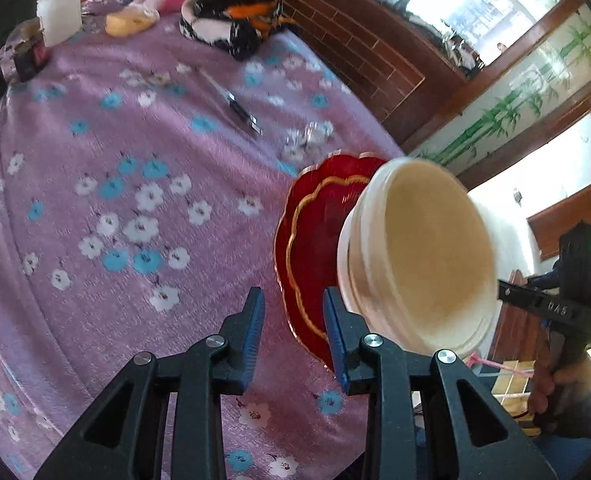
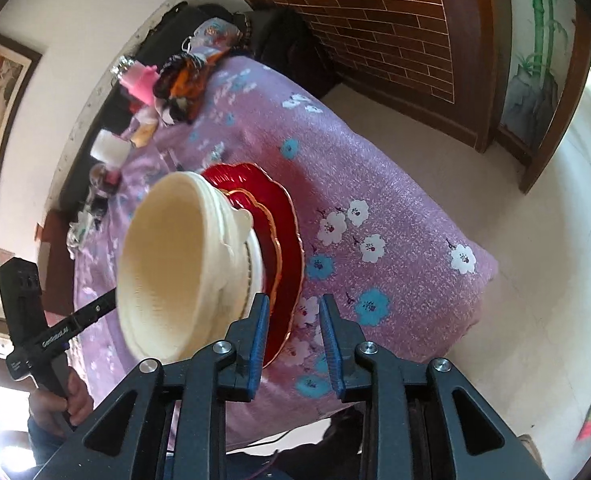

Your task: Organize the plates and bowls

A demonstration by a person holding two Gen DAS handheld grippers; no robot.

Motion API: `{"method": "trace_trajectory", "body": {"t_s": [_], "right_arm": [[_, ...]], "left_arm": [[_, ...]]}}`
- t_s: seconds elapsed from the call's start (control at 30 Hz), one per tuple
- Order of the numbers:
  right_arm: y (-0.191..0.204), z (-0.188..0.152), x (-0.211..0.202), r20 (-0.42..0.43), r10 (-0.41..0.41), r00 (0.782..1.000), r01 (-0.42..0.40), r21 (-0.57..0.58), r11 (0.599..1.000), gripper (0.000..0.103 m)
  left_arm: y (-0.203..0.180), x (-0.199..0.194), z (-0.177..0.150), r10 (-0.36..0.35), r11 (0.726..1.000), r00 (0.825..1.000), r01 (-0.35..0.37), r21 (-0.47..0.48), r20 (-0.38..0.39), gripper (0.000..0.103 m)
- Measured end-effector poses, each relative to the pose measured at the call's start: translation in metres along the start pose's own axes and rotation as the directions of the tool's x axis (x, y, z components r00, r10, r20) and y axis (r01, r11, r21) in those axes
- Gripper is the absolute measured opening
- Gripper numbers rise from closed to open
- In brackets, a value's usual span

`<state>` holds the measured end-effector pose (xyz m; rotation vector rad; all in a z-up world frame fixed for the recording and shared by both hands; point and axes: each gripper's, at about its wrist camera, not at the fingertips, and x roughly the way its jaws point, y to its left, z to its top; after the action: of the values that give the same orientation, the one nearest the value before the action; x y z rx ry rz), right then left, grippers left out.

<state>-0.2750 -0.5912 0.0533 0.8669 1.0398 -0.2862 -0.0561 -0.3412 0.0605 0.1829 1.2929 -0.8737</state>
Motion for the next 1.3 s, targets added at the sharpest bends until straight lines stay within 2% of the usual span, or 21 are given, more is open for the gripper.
{"method": "trace_trajectory", "body": {"t_s": [0.2, 0.27, 0.33, 0.43, 0.77, 1.0, 1.3], "right_arm": [[-0.006, 0.002, 0.016, -0.025, 0.002, 1.0, -0.002, 0.006, 1.0, 0.028], [-0.007, 0.003, 0.019, -0.03, 0.005, 1.0, -0.005, 0.0, 1.0, 0.027], [-0.007, 0.004, 0.023, -0.037, 0.001, 0.999, -0.001, -0.001, 1.0, 0.021], [-0.006, 0.007, 0.029, -0.045, 0.0, 0.999, -0.001, -0.018, 1.0, 0.016], [-0.004, 0.014, 0.054, -0.071, 0.018, 0.997, -0.021, -0.041, 0.999, 0.01], [-0.001, 0.017, 0.061, -0.082, 0.013, 0.997, -0.017, -0.052, 0.999, 0.01], [0.01, 0.019, 0.067, -0.101, 0.018, 0.995, -0.027, -0.09, 0.996, 0.01]], "left_arm": [[0.004, 0.016, -0.002, 0.023, 1.0, 0.999, -0.024, -0.005, -0.024, 0.029], [0.005, 0.02, 0.0, 0.029, 1.0, 0.999, -0.029, -0.006, -0.028, 0.026], [0.004, 0.024, 0.002, 0.039, 0.999, 0.999, -0.039, 0.0, -0.025, 0.024], [0.004, 0.032, 0.006, 0.056, 0.998, 0.998, -0.056, 0.008, -0.028, 0.016], [0.008, 0.042, 0.015, 0.04, 0.999, 0.999, -0.04, 0.016, 0.003, 0.01], [0.001, 0.043, 0.015, 0.066, 0.996, 0.998, -0.067, 0.059, 0.021, 0.006], [0.015, 0.032, 0.006, 0.09, 0.996, 0.995, -0.09, 0.011, 0.047, 0.006]]}}
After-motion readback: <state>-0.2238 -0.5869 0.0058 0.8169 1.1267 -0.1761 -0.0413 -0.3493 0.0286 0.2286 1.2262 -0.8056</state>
